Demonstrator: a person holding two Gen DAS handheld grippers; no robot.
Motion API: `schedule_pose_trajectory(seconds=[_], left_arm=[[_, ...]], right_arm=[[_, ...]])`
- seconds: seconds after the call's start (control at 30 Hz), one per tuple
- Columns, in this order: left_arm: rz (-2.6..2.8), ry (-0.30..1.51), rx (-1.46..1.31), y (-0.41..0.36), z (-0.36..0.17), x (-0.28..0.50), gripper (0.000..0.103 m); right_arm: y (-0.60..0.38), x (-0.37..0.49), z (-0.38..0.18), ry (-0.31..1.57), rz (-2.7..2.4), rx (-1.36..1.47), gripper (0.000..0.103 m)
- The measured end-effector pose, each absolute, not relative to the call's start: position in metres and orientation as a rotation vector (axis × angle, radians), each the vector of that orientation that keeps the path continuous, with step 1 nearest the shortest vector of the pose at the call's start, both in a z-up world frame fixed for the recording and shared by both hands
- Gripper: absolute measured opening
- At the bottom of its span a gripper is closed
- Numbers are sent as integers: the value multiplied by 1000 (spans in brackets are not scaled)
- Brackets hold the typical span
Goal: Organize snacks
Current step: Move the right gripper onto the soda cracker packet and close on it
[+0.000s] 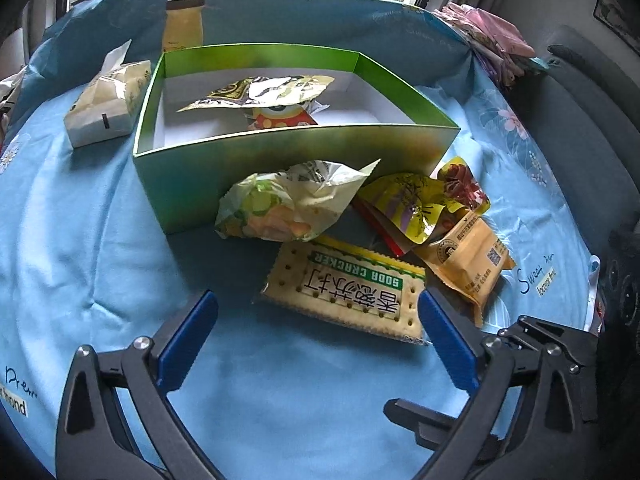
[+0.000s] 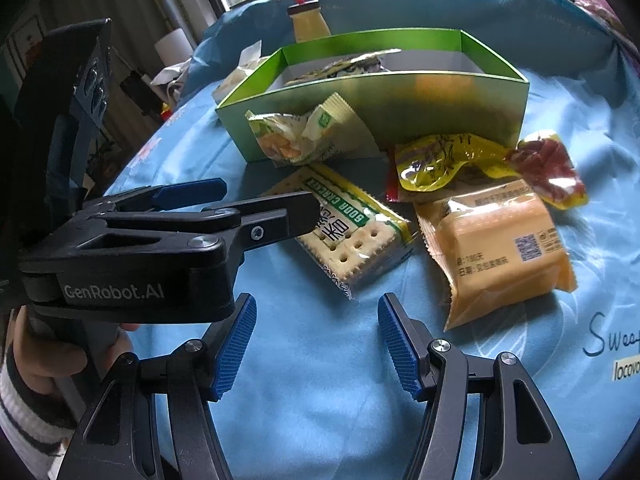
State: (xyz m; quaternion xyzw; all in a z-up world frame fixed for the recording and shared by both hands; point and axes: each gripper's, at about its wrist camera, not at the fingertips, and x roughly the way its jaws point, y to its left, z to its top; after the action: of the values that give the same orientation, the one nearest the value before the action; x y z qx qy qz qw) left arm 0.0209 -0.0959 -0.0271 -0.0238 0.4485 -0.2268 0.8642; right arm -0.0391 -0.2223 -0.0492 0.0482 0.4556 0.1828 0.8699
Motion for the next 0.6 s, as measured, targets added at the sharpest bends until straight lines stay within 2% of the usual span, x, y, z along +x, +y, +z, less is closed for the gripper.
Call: schedule_pose_trajectory(seconds=[0.37,0.6], left_arm=[[-523,953,-54,-104,-36,34,91],[-529,954,-54,-104,-40,39,79]], right_arm=[[-223,-25,-53,927,365,111,64],[-222,-14,-54,907,341,97,64]])
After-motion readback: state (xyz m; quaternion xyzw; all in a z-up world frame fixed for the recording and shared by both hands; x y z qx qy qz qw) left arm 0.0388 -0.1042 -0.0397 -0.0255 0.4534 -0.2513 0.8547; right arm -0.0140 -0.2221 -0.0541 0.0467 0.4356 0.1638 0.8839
